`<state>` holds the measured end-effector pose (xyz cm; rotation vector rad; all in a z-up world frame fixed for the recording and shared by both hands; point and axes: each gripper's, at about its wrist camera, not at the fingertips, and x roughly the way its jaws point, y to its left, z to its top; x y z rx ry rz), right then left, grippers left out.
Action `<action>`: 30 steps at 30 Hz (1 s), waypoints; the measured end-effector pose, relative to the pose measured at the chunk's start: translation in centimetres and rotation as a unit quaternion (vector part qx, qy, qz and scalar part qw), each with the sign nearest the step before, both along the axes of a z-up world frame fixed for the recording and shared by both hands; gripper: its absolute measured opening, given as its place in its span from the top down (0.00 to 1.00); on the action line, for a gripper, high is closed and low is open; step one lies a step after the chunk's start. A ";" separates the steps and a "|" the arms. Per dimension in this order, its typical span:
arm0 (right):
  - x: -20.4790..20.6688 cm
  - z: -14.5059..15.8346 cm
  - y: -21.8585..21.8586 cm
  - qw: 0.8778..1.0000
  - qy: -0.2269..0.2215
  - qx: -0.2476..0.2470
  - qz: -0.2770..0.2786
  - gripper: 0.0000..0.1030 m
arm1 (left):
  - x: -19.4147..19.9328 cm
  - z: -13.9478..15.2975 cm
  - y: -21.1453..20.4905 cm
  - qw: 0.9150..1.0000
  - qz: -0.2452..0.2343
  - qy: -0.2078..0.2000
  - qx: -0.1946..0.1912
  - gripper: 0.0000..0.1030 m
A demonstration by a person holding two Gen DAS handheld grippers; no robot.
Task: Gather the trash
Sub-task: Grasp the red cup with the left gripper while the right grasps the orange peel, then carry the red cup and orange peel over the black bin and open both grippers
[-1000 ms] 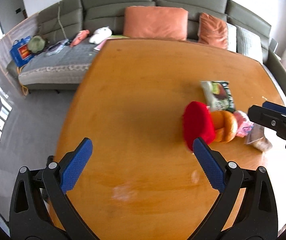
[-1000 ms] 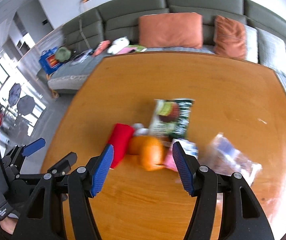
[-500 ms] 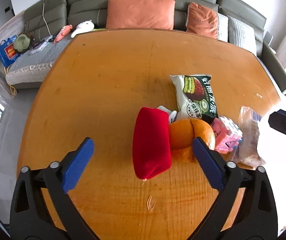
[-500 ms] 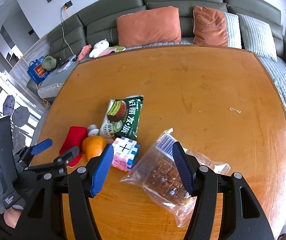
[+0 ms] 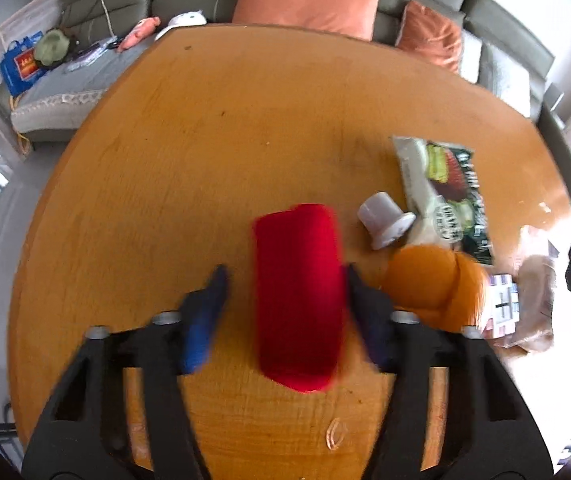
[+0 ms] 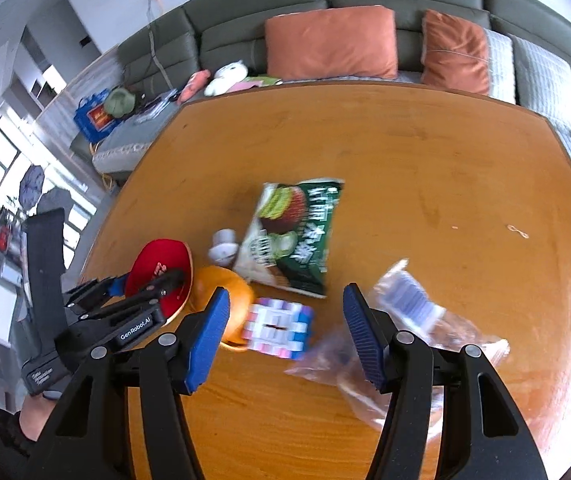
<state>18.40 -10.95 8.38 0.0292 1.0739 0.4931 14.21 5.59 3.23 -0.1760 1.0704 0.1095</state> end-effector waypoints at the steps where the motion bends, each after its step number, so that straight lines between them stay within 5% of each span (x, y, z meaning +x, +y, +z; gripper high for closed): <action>1: -0.1 0.0 0.6 1.000 0.000 -0.003 0.006 0.41 | -0.2 0.3 -0.1 1.000 -0.003 -0.005 0.005 0.59; 12: -0.6 -1.4 7.9 0.996 0.003 -0.042 0.075 0.42 | -3.7 2.4 3.0 1.000 -0.001 -0.024 -0.002 0.59; 19: 0.5 -3.8 10.3 0.983 -0.035 -0.160 0.081 0.39 | -6.1 3.1 5.7 0.999 0.016 -0.028 -0.002 0.59; 30: -1.1 -2.4 11.0 0.990 -0.019 -0.112 0.081 0.54 | -7.9 4.6 9.0 0.998 0.031 -0.049 -0.005 0.59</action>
